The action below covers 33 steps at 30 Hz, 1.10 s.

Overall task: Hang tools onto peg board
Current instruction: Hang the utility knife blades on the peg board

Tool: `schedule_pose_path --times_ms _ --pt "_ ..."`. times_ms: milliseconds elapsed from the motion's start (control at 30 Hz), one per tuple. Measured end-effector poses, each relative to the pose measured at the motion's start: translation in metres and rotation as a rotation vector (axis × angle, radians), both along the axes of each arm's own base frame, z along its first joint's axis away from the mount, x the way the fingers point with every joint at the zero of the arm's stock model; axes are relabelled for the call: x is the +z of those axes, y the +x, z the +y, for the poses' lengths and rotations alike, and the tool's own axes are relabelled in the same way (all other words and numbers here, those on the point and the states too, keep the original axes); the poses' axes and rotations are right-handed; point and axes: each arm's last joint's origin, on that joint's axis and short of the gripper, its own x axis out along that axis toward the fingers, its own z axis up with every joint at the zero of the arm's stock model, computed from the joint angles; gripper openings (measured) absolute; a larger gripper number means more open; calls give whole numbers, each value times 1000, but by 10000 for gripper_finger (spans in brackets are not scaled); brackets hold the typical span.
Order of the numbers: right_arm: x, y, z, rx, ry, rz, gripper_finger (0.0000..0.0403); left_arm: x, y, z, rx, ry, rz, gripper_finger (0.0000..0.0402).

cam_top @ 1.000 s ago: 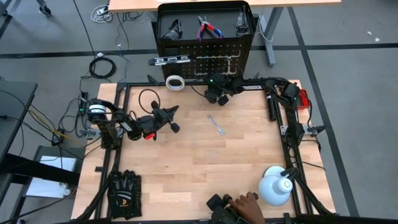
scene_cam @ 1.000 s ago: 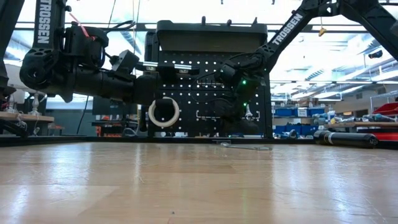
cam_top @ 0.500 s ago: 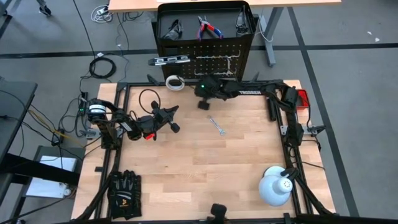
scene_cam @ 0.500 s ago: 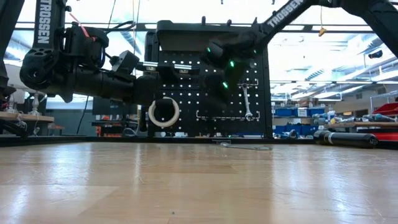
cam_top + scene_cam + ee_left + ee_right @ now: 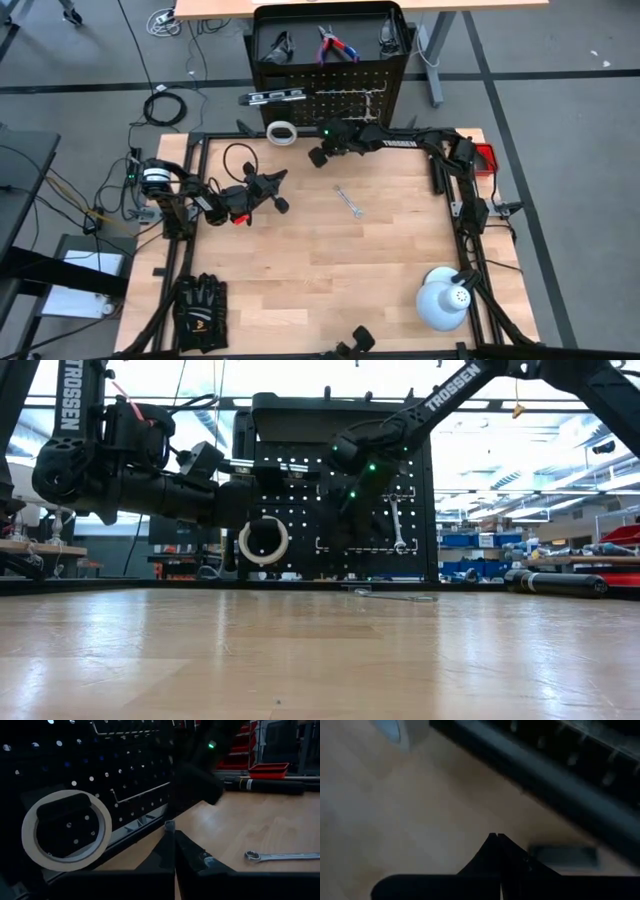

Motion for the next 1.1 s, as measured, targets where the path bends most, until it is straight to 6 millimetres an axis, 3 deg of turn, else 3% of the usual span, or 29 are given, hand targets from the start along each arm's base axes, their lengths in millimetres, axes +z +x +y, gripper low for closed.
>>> schedule_pose_path --times_ms 167,667,900,1100 --pt "-3 2 10 8 28 30 1 0 0 0 0 0 -1 0" --pt "-13 -27 -33 -111 87 67 1 0 0 0 0 0 0 0" --pt "-35 -20 -37 -78 136 117 1 0 0 0 0 1 1 0" --pt "-32 -8 -40 -62 127 146 2 -1 0 0 -5 0 8 0"
